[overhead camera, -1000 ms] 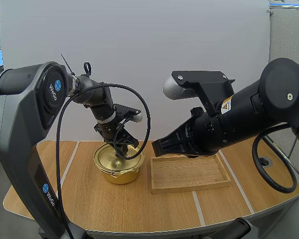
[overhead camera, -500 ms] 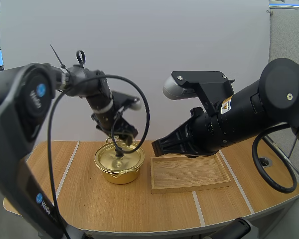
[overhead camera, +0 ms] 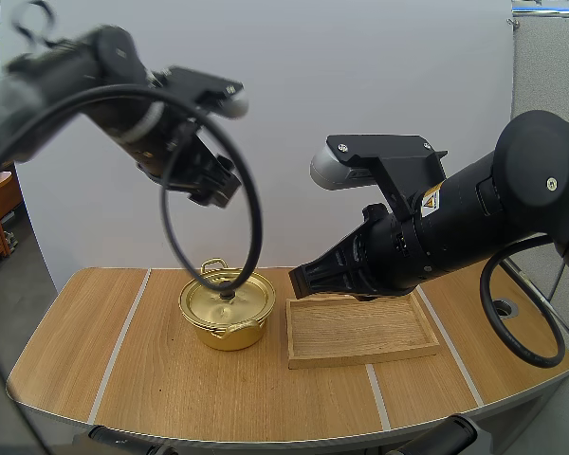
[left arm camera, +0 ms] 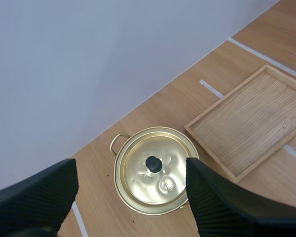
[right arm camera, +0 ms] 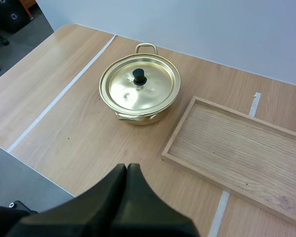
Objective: Open the pot, put the grape inside, and close it
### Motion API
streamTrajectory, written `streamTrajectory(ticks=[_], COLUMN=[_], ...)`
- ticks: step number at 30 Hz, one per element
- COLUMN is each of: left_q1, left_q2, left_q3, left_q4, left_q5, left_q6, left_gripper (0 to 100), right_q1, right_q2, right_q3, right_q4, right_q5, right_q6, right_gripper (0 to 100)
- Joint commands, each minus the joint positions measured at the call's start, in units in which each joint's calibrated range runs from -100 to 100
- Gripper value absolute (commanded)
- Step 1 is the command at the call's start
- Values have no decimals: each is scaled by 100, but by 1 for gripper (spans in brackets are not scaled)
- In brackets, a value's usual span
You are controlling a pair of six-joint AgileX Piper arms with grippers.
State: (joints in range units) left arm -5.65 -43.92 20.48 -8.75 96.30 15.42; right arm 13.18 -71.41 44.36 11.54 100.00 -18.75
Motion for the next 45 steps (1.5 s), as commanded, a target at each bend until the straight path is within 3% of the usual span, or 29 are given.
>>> streamTrajectory(ticks=[1,10,11,13,16,17,23,30,34,40,45], left_q1=[-18,-18,-18,-18,-18,-12,-11,-11,71,145,189], left_q2=[-744,-2338,-2479,-2762,-3170,-3321,-4342,-5608,-5608,-5608,-5608], left_q3=[-37,81,125,248,497,616,1653,2886,3071,3339,3621], left_q4=[48,48,48,48,22,22,46,701,1177,1549,1549], left_q5=[370,370,370,370,370,370,353,-2178,-2393,-2527,-2836], left_q6=[-34,-575,-654,-874,-1092,-1091,-1343,-2066,-2247,-2501,-2501], left_gripper=[100,100,94,64,9,0,0,0,0,0,0], right_q1=[-74,-368,-404,-499,-636,-670,-703,-713,-721,-927,-1024], right_q2=[-85,-753,-887,-1117,-1317,-1360,-1747,-2224,-2335,-2656,-2859], right_q3=[11,11,11,11,11,11,11,39,293,1332,2361], right_q4=[-37,21,21,21,21,21,-1,-220,-247,-337,-366], right_q5=[0,0,0,0,0,0,0,-903,-1667,-2994,-4584], right_q6=[-58,-58,-58,-58,-58,-58,-58,-58,-58,-68,-471], right_gripper=[0,0,0,0,0,0,0,0,0,0,0])
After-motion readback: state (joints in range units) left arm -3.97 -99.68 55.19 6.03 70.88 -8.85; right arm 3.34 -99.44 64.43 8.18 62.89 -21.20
